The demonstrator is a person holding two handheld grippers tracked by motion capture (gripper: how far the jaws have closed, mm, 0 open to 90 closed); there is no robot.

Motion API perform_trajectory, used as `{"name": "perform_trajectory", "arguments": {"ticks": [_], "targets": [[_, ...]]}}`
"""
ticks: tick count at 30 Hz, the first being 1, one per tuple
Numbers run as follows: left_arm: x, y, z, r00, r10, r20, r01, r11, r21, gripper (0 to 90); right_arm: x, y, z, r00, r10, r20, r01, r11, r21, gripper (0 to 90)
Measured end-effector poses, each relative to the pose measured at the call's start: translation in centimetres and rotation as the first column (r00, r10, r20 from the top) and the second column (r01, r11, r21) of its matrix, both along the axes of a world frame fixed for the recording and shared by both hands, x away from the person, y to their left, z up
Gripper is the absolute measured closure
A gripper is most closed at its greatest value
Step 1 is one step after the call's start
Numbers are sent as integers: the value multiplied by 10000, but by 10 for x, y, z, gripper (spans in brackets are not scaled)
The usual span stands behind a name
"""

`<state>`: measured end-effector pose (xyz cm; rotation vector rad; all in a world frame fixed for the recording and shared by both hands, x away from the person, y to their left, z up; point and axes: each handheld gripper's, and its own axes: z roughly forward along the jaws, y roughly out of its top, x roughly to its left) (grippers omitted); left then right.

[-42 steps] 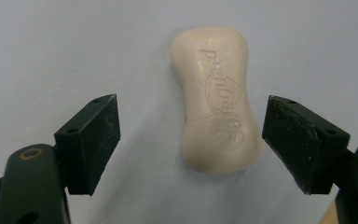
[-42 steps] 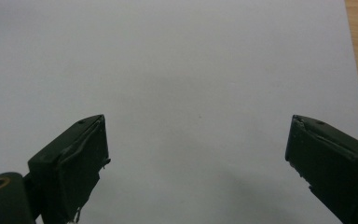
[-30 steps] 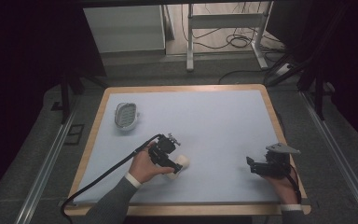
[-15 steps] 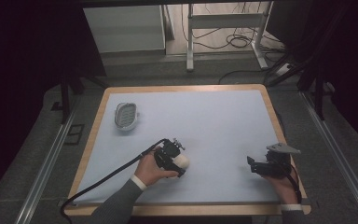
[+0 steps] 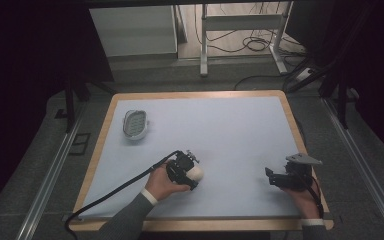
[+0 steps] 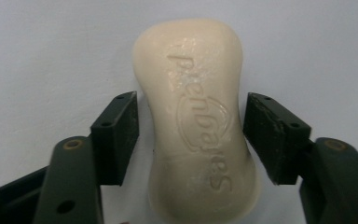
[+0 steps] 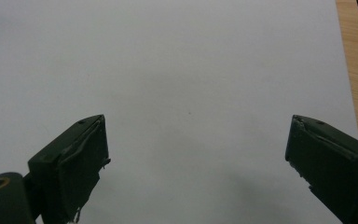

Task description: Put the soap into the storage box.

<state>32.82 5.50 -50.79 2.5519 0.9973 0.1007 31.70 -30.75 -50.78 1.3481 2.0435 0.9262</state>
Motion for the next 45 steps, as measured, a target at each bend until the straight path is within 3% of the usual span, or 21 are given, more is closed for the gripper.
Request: {"name": "perform_trajectory", "arguments": {"ticks": [9, 16, 30, 45], "targets": [[1, 1, 0, 9999, -33, 111, 33, 10000, 9, 492, 0, 0, 0, 10000, -7, 2, 7, 10000, -27, 57], [1, 2, 1, 9997, -120, 199, 119, 9999, 52, 496, 0, -2, 1, 10000, -41, 57, 41, 10000, 13, 57], [7, 20, 21, 9989, -137, 442, 146, 9997, -207, 496, 0, -4, 1, 9999, -115, 82, 115, 9999, 43, 56], [18, 43, 41, 9959, 343, 840, -298, 9981, -534, 496, 0, -6, 1, 9998, -170, 51, 169, 9998, 49, 57]]}}
